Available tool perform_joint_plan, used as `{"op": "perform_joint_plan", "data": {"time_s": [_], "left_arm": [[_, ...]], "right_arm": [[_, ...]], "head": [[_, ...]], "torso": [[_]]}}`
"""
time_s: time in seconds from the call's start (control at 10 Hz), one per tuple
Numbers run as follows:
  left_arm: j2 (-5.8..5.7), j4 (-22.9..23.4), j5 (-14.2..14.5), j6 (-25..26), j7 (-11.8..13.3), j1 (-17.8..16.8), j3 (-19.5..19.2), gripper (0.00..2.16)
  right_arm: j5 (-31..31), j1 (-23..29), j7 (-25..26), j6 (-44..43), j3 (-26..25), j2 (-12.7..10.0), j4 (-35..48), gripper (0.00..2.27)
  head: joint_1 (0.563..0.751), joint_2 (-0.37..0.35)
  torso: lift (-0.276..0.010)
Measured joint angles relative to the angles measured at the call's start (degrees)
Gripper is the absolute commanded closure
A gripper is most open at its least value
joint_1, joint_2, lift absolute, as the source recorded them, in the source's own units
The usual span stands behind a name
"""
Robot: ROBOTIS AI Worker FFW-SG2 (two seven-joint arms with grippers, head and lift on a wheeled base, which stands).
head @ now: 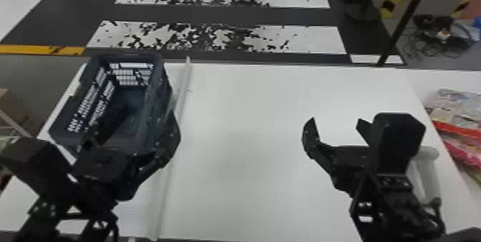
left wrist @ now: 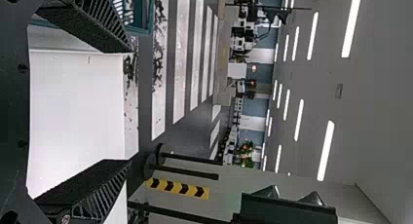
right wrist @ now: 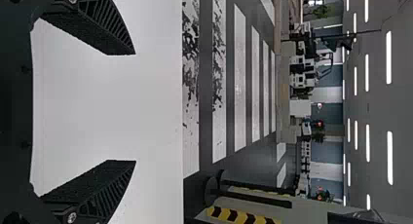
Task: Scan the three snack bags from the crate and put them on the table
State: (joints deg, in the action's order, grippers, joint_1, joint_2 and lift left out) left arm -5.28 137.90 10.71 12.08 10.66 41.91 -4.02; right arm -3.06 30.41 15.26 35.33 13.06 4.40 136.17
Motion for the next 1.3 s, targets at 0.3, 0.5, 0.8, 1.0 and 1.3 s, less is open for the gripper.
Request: {"op": "perform_joint_plan", "data": {"time_s": [0.3, 0.5, 0.8, 1.0, 1.3], "left_arm": [[-0.36, 1.7, 0.3, -4.8, -1.2, 8.3, -0.3, 0.06], [-0.56, 1.2, 2.4, -10.5, -0.1, 13.9, -1.6, 0.06], [-0.69, 1.2, 4.0, -13.3, 0.4, 18.3, -2.1, 0.06], [-0.94, 1.7, 4.1, -14.1, 0.3, 19.9, -1.8, 0.06], [-1.21, 2.2, 4.1, -14.7, 0.5, 20.1, -1.1, 0.06]], "right_arm": [[0.9, 8.0, 4.5, -5.9, 1.1, 5.0, 3.1, 0.09], [1.5, 15.3, 8.0, -16.0, 1.1, 10.4, 3.6, 0.09], [1.9, 22.0, 10.1, -23.7, 1.3, 13.8, 6.9, 0.09], [2.3, 23.3, 10.7, -23.1, 1.6, 14.0, 8.5, 0.09], [2.1, 23.4, 12.0, -23.2, 1.7, 13.9, 8.7, 0.09]], "head": [[0.695, 0.066], [0.695, 0.056], [0.695, 0.069], [0.695, 0.068], [0.695, 0.048]], "torso": [[-0.094], [-0.094], [-0.094], [-0.094], [-0.094]]}}
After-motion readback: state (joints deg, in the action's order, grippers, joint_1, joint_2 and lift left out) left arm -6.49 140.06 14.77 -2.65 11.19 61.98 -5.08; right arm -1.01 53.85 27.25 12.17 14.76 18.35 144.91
